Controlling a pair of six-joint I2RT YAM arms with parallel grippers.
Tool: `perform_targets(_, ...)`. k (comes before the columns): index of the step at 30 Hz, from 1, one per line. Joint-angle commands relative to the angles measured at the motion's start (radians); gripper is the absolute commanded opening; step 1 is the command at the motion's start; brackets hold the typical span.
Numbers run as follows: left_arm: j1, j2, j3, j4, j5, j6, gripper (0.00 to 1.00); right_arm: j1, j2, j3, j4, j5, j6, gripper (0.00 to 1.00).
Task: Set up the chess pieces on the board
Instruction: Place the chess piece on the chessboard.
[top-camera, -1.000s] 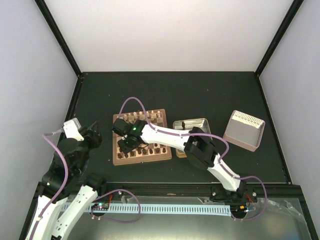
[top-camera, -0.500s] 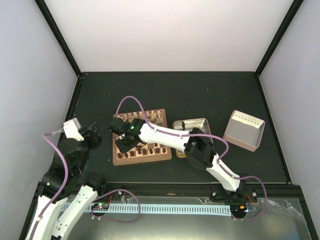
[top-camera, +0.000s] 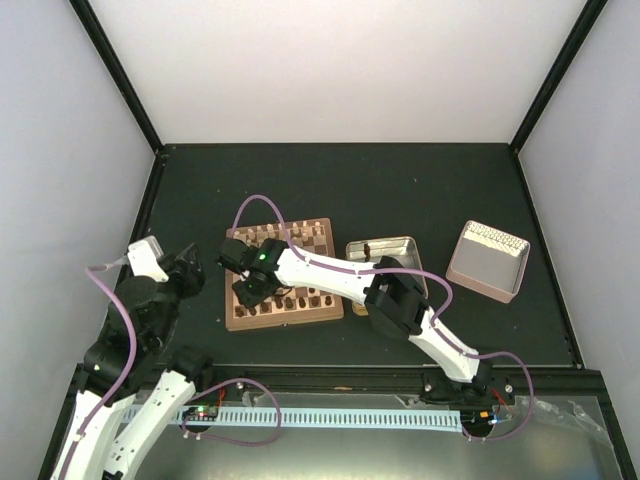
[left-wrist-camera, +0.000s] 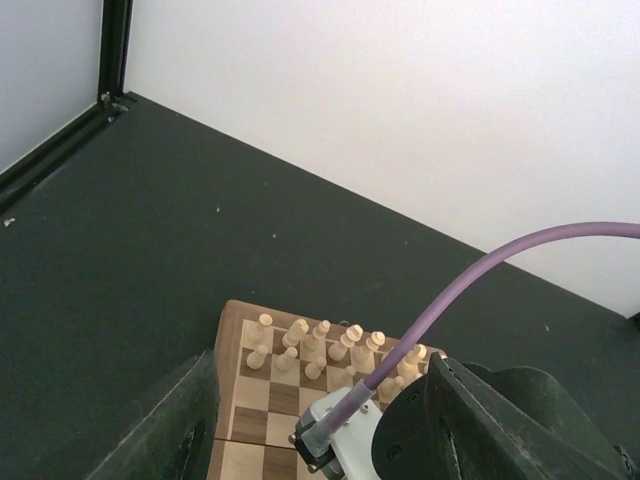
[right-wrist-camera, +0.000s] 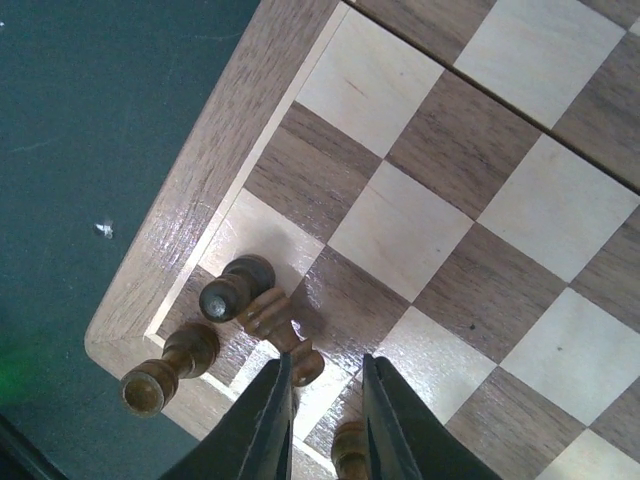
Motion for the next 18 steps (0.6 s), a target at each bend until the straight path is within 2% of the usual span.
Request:
perform_targets(1, 0.006, 0.035, -0.011, -0.033, 0.044, -0.016, 0.58, 0.004, -0.045, -0.006, 0.037, 0.021, 0.015, 0.21)
perform_targets(6, 0.006, 0.085, -0.022, -0.062, 0.082, -0.043, 0.58, -0.009, -0.095, -0.049, 0.063, 0.000, 0.052, 0.27)
perform_targets(12, 0.006, 0.156, -0.072, -0.107, 0.161, -0.084, 0.62, -0.069, -0.290, -0.314, 0.262, -0.017, 0.161, 0.31)
perform_targets(15, 0.007, 0.246, -0.099, -0.107, 0.236, -0.075, 0.63, -0.105, -0.373, -0.431, 0.338, -0.034, 0.185, 0.32)
perform_targets(18, 0.008, 0.381, -0.101, -0.124, 0.283, -0.053, 0.58, -0.125, -0.418, -0.483, 0.353, -0.038, 0.192, 0.32)
